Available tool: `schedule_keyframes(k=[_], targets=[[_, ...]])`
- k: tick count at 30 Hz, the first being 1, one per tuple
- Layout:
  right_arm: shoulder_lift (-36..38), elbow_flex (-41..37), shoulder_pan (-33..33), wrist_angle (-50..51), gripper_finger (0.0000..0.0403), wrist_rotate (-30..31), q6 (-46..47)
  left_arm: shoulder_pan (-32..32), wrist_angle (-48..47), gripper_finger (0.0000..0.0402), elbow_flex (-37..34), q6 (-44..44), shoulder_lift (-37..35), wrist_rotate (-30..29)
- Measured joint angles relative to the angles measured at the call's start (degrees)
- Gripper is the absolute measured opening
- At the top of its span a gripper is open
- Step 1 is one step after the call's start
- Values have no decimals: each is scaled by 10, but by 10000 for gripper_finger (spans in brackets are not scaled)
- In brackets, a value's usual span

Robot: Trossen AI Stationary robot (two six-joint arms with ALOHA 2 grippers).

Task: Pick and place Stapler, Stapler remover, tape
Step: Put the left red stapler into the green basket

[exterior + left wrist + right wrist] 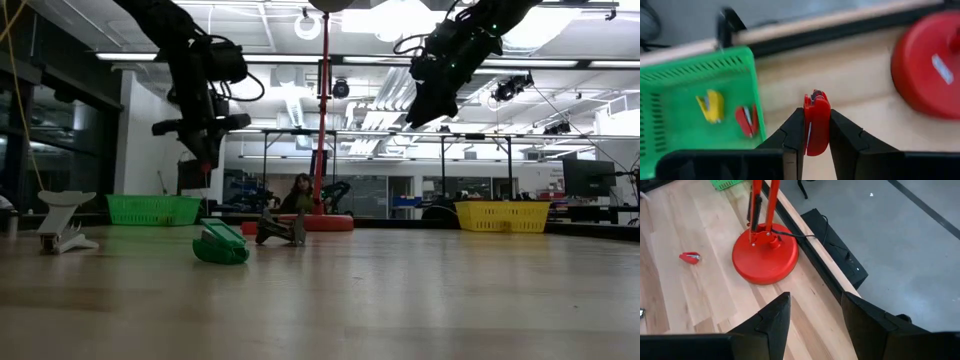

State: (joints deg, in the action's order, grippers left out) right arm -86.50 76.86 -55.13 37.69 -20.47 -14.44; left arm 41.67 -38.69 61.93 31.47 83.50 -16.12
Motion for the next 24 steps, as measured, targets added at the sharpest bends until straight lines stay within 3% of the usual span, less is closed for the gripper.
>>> schedule_keyframes(k=[7,15,24], targets=[[0,0,0,1,169,4,5,0,44,58,1,37,24,-80],[0,0,0,1,169,6,16,5,21,58,1,110,64,-180],[0,0,0,2,169,6,15,48,-33,58,0,169,88,-182]])
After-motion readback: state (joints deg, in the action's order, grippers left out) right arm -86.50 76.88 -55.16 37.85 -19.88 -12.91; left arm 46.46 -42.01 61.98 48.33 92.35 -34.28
